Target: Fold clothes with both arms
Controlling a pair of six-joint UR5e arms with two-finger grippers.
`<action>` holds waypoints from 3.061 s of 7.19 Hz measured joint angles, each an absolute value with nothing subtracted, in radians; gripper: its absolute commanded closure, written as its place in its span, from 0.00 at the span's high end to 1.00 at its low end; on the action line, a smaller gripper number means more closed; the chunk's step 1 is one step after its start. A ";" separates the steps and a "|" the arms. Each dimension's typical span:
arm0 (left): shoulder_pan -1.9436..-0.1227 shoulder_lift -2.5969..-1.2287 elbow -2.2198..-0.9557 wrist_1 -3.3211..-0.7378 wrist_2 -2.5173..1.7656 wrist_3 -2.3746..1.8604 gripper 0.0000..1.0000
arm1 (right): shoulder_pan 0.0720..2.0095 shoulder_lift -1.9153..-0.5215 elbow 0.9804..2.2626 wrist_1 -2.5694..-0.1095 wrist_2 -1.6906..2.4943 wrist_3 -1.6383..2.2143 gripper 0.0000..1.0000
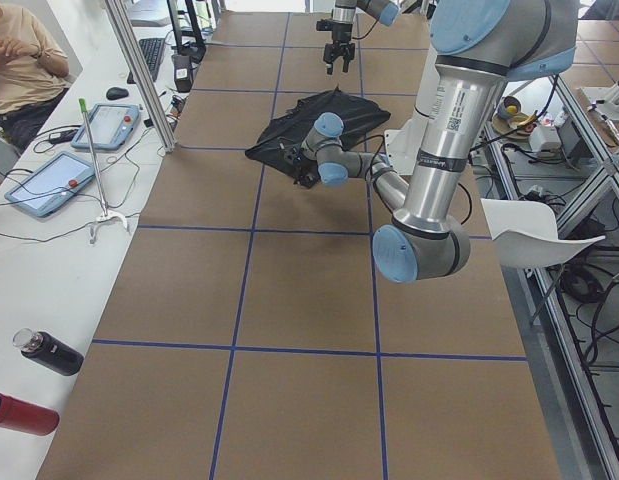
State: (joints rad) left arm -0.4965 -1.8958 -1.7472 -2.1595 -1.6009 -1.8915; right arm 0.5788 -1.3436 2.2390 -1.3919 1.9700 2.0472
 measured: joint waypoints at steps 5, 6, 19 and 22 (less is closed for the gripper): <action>-0.456 -1.902 -1.725 -2.146 -1.591 -1.911 0.53 | 0.603 -1.308 2.185 -1.391 1.968 2.045 1.00; -0.454 -1.901 -1.724 -2.146 -1.591 -1.912 0.53 | 0.603 -1.305 2.181 -1.391 1.968 2.045 1.00; -0.471 -1.897 -1.791 -2.096 -1.594 -1.881 0.00 | 0.616 -1.286 2.180 -1.395 1.972 2.045 1.00; -0.643 -1.984 -1.687 -2.103 -1.597 -1.668 0.00 | 0.630 -1.282 2.180 -1.396 1.980 2.045 1.00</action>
State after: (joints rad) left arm -0.6433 -1.9844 -1.6865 -2.1033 -1.5972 -1.6680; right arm 0.6299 -1.2817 2.1798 -1.3959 1.9796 2.0448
